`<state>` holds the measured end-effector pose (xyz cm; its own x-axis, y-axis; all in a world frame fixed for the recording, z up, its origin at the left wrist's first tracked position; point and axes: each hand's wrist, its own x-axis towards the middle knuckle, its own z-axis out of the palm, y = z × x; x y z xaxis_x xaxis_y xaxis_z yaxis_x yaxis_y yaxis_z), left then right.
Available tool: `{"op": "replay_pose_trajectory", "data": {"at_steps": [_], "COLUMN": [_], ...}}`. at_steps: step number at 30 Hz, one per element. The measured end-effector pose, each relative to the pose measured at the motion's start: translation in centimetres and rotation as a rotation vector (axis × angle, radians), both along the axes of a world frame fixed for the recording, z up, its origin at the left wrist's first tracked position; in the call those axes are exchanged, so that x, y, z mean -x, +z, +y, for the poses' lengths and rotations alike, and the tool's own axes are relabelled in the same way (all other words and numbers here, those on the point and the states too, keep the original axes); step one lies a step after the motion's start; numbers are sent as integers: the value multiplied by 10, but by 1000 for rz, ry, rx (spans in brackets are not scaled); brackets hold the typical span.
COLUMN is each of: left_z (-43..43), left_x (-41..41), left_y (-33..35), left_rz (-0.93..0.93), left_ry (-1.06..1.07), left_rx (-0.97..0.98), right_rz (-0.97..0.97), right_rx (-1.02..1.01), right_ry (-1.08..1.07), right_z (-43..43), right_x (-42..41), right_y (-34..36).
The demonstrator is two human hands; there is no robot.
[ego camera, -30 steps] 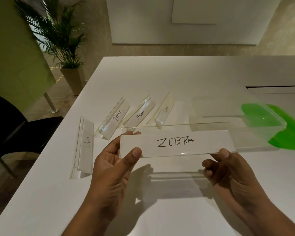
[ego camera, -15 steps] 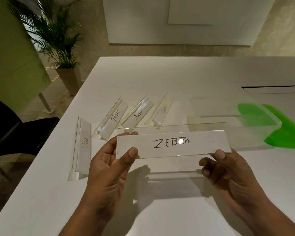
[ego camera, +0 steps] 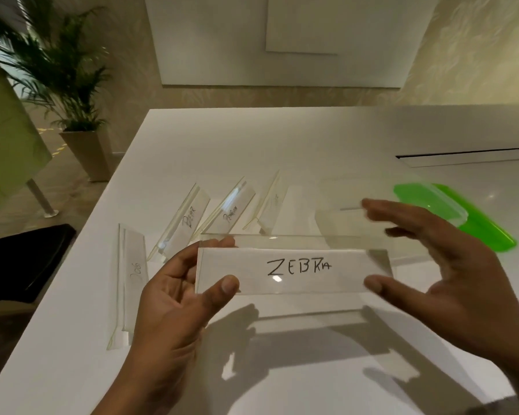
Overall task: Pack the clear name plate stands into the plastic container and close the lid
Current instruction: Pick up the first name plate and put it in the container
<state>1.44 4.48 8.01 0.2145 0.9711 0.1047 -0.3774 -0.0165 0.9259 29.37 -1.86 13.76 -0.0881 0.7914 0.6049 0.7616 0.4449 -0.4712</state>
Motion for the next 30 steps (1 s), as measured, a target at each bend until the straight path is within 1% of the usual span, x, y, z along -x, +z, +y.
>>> {"op": "replay_pose_trajectory", "data": {"at_steps": [2, 4, 6, 8, 11, 12, 14, 15, 16, 17, 18, 19, 22, 23, 24, 27, 29, 30], "left_z": [2, 2, 1, 1, -2, -2, 1, 4, 7, 10, 13, 16, 12, 7, 4, 9, 14, 15], "left_x": [0, -3, -9, -15, -28, -34, -48, -57, -66, -74, -79, -84, -98, -120, -137, -127, -136, -135], "left_y": [2, 5, 5, 4, 2, 2, -2, -6, -10, -14, -19, -24, -46, -56, -65, -85, -89, -90], "left_rz": [84, 105, 120, 138, 144, 124, 15, -34, -37, -11, 50, 167, 729, 922, 1077, 1339, 1437, 1444], "left_ry": [-23, -50, -73, -82, -69, -72, -112, -122, -95, -51, -3, 43, 105, 176, 241, 268, 259, 262], "left_rx": [-63, -108, -162, -191, -209, -222, -247, -243, -207, -129, -64, -54, -145, -168, -174, -233, -317, -333], "right_rz": [-184, -338, -414, -442, -430, -433, -434, -442, -454, -473, -489, -495, -495, -499, -526, -522, -522, -544], "right_rx": [44, 155, 258, 283, 295, 285, 261, 252, 241, 225, 221, 225, 227, 233, 240, 296, 338, 347], "right_ry": [85, 122, 120, 100, 108, 115, 119, 120, 118, 109, 87, 70, 16, 47, 65, 14, -9, -22], "right_z": [-2, -2, -1, -2, -2, -2, 1, 3, 7, 11, 15, 21, 53, 62, 74, 116, 132, 142], "right_x": [7, 14, 16, 14, 4, -1, -13, -21, -31, -42, -53, -65, -106, -134, -157, -174, -197, -201], "right_y": [16, 27, 34, 38, 41, 42, 46, 48, 51, 53, 56, 59, 59, 60, 59, 45, 41, 37]}}
